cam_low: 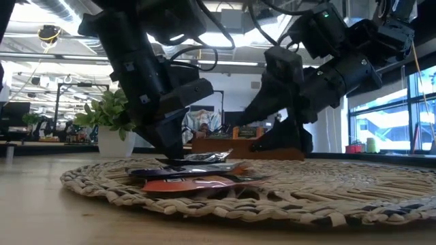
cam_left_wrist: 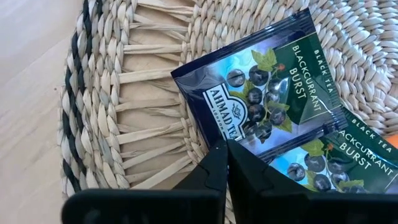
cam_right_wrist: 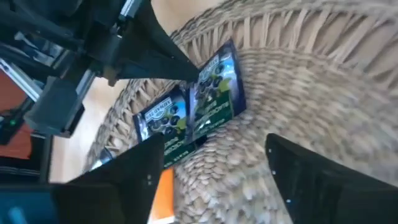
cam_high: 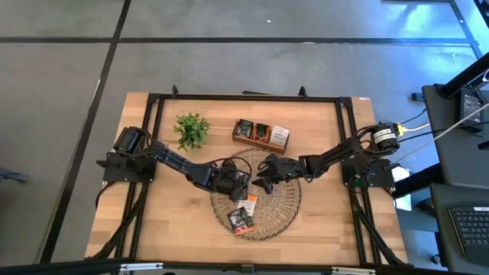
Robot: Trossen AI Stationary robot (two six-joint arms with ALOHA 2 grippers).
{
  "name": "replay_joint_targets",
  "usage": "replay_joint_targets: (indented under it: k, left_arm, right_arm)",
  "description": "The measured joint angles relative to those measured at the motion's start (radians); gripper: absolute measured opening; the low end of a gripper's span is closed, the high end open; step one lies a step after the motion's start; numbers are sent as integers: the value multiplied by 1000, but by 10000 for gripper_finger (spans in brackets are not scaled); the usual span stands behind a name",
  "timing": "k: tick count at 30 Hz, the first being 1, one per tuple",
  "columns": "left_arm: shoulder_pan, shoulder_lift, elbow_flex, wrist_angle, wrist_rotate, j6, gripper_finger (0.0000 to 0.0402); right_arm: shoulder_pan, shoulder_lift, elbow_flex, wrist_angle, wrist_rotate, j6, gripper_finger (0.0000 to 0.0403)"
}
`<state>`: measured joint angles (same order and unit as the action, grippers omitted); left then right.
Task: Pick & Place Tea
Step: Put the black and white tea bag into the left section of the wooden organizer
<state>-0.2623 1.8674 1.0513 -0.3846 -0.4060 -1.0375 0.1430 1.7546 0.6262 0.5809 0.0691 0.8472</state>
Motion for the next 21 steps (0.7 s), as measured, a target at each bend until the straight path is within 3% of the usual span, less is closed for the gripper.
replay_joint_targets:
  k: [10, 21]
  left_arm:
    - [0, 1, 0, 21, 0, 1, 2]
    - [-1, 1, 0, 22, -3, 3, 2]
  right_arm:
    - [54, 10, 20, -13, 109, 121, 307]
    - [54, 106, 128, -99, 86, 138, 307]
